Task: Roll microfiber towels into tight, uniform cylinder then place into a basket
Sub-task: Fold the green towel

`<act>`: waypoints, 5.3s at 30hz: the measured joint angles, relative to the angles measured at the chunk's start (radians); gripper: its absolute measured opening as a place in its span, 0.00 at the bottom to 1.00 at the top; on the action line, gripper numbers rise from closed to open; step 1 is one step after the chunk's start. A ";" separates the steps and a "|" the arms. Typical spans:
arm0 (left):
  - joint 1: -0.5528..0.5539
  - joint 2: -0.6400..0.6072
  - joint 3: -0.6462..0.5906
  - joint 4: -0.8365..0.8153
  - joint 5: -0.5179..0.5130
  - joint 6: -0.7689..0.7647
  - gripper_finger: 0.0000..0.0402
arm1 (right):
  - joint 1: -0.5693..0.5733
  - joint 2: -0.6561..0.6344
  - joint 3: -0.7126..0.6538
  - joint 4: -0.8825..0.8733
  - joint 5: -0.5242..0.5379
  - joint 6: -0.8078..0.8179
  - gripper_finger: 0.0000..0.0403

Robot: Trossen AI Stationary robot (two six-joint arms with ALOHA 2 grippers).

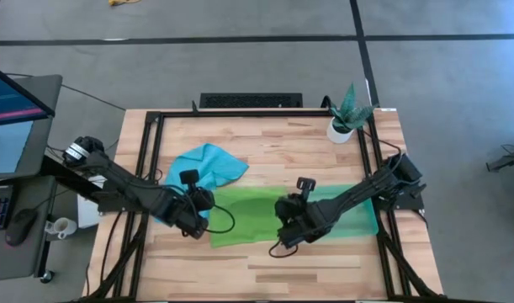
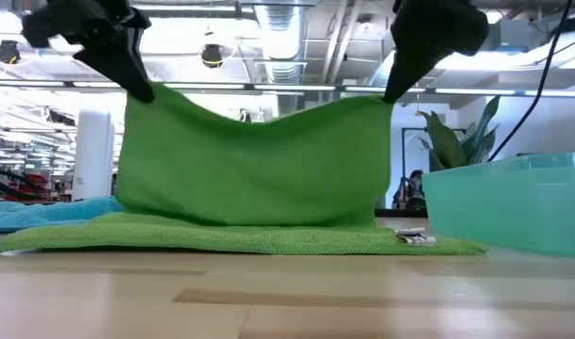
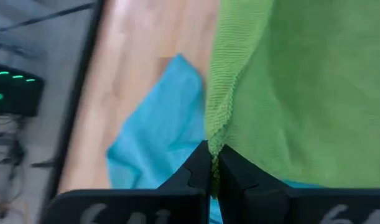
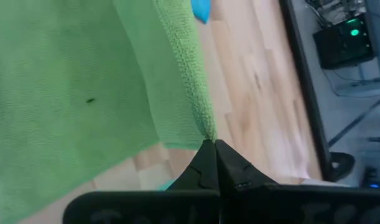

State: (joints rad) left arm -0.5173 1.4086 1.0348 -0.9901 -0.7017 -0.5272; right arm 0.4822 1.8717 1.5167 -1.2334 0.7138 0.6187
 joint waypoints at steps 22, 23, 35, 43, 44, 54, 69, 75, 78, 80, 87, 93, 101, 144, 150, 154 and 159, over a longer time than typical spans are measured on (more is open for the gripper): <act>0.131 -0.004 0.001 -0.026 -0.215 0.220 0.00 | -0.130 -0.004 -0.026 -0.043 0.215 -0.052 0.00; 0.137 -0.004 0.001 -0.030 -0.225 0.220 0.00 | -0.134 -0.004 -0.026 -0.035 0.215 -0.052 0.00; 0.102 -0.002 0.002 -0.020 -0.044 0.091 0.00 | -0.082 -0.004 -0.026 0.015 0.098 -0.078 0.00; 0.033 0.000 -0.063 0.129 0.046 0.071 0.00 | -0.037 -0.004 -0.112 0.092 0.024 -0.068 0.00; 0.028 0.000 -0.071 0.136 0.052 0.065 0.00 | -0.031 -0.004 -0.125 0.107 0.017 -0.063 0.00; -0.007 0.000 -0.068 0.161 0.109 0.036 0.00 | 0.045 -0.004 -0.147 0.178 -0.031 0.001 0.00; 0.098 -0.004 -0.012 -0.122 -0.426 0.298 0.00 | -0.066 -0.004 -0.127 0.182 0.117 0.043 0.00; 0.136 0.014 -0.021 -0.070 -0.190 0.277 0.00 | -0.079 -0.004 -0.130 0.163 0.103 0.016 0.00; 0.136 0.033 -0.043 -0.021 -0.210 0.284 0.00 | -0.090 -0.004 -0.131 0.147 0.111 -0.023 0.00; 0.136 0.050 -0.055 0.009 -0.220 0.285 0.00 | -0.099 -0.004 -0.131 0.132 0.122 -0.042 0.00; 0.112 0.096 -0.058 0.022 -0.133 0.179 0.00 | -0.080 -0.004 -0.131 0.139 0.065 -0.092 0.00; 0.048 0.099 -0.058 0.043 0.013 0.051 0.00 | -0.042 -0.004 -0.131 0.144 0.065 -0.103 0.00; -0.072 0.099 -0.058 0.093 0.070 -0.098 0.00 | -0.029 0.013 -0.131 0.210 0.047 -0.096 0.00; -0.131 0.198 -0.058 0.374 0.462 -0.207 0.00 | 0.100 0.014 -0.214 0.333 -0.263 -0.122 0.00; -0.131 0.198 -0.058 0.380 0.483 -0.217 0.00 | 0.099 0.014 -0.214 0.354 -0.345 -0.121 0.00; -0.131 0.198 -0.058 0.381 0.482 -0.218 0.00 | 0.092 0.014 -0.214 0.354 -0.353 -0.113 0.00; -0.131 0.197 -0.058 0.380 0.483 -0.223 0.00 | 0.075 0.014 -0.214 0.352 -0.355 -0.117 0.00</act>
State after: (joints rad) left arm -0.6483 1.6058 0.9771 -0.6098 -0.2192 -0.7505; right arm 0.5572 1.8862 1.3032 -0.8816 0.3592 0.5015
